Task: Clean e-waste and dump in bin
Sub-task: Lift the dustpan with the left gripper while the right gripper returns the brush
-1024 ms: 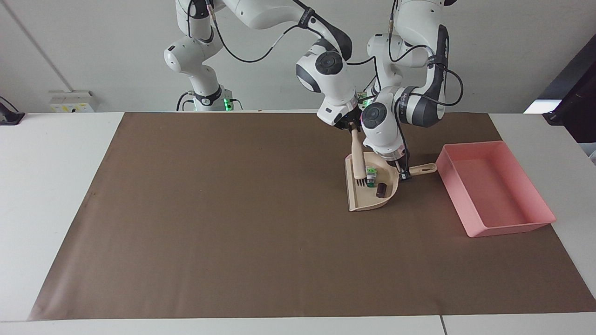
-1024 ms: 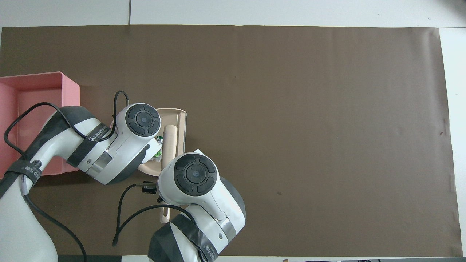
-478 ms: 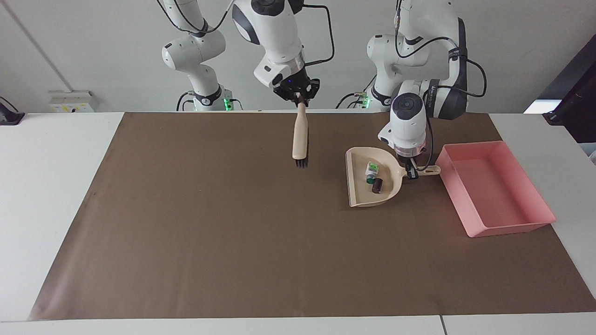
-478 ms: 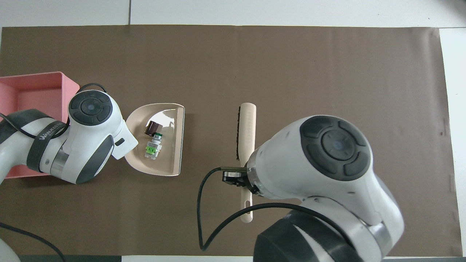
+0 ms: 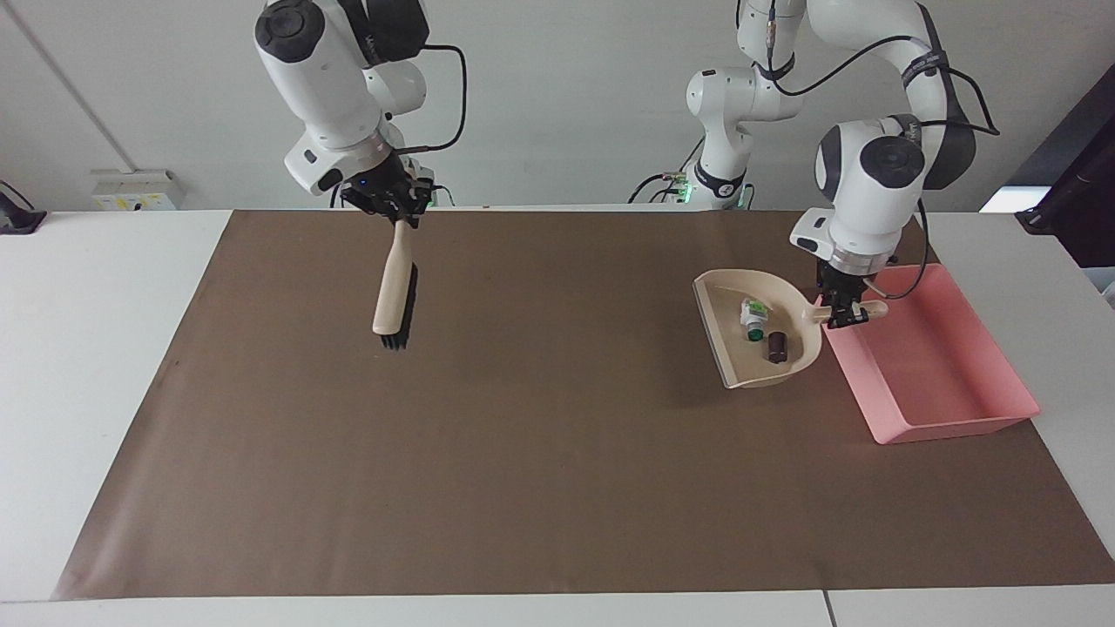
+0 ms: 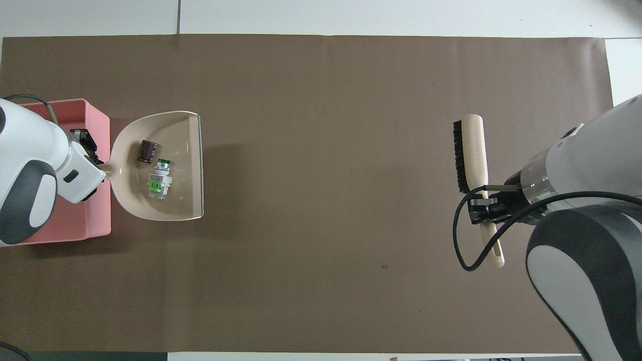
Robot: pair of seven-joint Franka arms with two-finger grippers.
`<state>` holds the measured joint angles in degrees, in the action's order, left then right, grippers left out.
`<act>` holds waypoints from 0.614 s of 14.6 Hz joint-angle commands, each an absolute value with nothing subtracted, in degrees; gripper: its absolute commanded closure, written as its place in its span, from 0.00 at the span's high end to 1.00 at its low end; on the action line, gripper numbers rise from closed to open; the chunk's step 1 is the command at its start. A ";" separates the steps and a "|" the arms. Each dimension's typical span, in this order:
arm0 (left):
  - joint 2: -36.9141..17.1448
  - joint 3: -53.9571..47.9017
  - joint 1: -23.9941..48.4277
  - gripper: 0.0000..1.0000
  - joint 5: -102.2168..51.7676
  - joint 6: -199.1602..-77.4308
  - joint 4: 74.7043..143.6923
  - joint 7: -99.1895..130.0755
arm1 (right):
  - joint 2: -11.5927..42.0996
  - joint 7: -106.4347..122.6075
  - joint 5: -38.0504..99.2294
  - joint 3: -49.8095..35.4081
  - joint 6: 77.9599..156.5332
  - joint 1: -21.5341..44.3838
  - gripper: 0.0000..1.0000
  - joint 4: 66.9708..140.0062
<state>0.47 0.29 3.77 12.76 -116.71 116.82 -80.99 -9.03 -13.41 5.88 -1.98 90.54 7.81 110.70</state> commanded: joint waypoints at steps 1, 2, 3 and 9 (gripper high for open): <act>-0.17 0.18 -0.86 0.00 10.63 -116.02 111.73 -85.68 | -10.82 -5.04 1.86 -3.08 94.74 0.11 0.00 117.76; -1.65 0.18 -2.79 0.00 10.55 -115.75 109.27 -87.43 | -9.59 -1.79 1.15 -3.08 96.57 -2.26 0.00 119.43; -2.89 0.26 -4.73 0.00 10.63 -114.27 106.46 -89.63 | -8.88 0.24 0.88 -3.08 99.03 -4.03 0.00 121.27; -7.56 0.79 -15.28 0.00 12.73 -113.02 98.00 -101.86 | -7.47 3.86 0.09 -3.08 116.35 -9.48 0.00 132.27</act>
<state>-5.83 0.93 -12.83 12.18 -113.67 100.93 -99.10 -5.94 1.82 0.79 -2.04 113.49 -7.56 129.97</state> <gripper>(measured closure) 0.670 0.740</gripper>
